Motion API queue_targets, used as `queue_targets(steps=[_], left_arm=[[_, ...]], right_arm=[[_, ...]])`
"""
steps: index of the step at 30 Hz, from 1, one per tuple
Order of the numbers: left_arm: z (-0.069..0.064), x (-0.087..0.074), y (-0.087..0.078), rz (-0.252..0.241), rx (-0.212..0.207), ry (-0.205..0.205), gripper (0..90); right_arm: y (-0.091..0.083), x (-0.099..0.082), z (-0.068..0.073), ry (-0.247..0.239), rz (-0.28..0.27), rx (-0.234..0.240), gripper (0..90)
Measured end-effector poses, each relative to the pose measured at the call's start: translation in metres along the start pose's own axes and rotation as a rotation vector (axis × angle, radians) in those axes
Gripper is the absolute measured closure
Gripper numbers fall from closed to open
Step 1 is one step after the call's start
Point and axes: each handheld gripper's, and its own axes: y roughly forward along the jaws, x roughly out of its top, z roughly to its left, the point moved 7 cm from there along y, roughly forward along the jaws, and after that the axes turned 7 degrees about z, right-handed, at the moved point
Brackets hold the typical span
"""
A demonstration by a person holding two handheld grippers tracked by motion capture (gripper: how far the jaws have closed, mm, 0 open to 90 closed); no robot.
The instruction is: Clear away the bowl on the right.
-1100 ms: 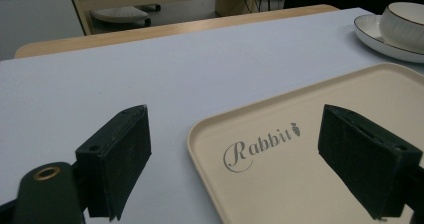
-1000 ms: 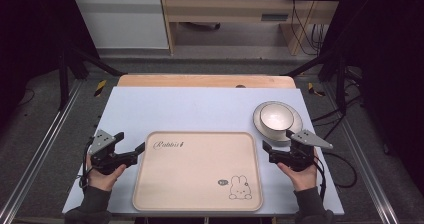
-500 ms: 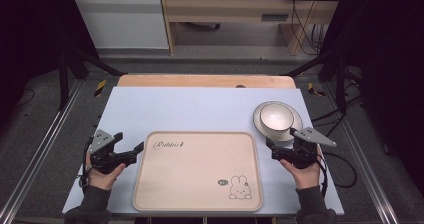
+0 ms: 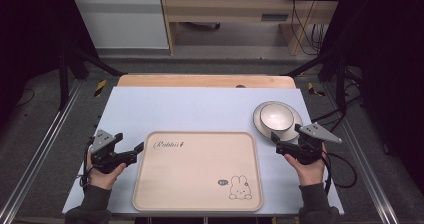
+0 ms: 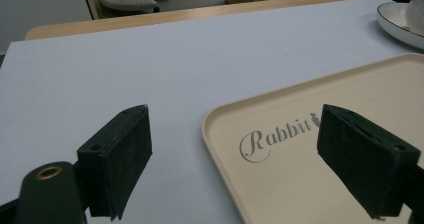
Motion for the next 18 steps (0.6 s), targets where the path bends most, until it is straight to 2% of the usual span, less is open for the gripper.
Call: queue_targets(steps=[18], left_arm=[[0.0004,-0.0026,0.0030,0.013,0.002,0.006,14.3]], right_arm=[[0.0090,0.0054,-0.0095,0.014,0.013,-0.010,10.8]])
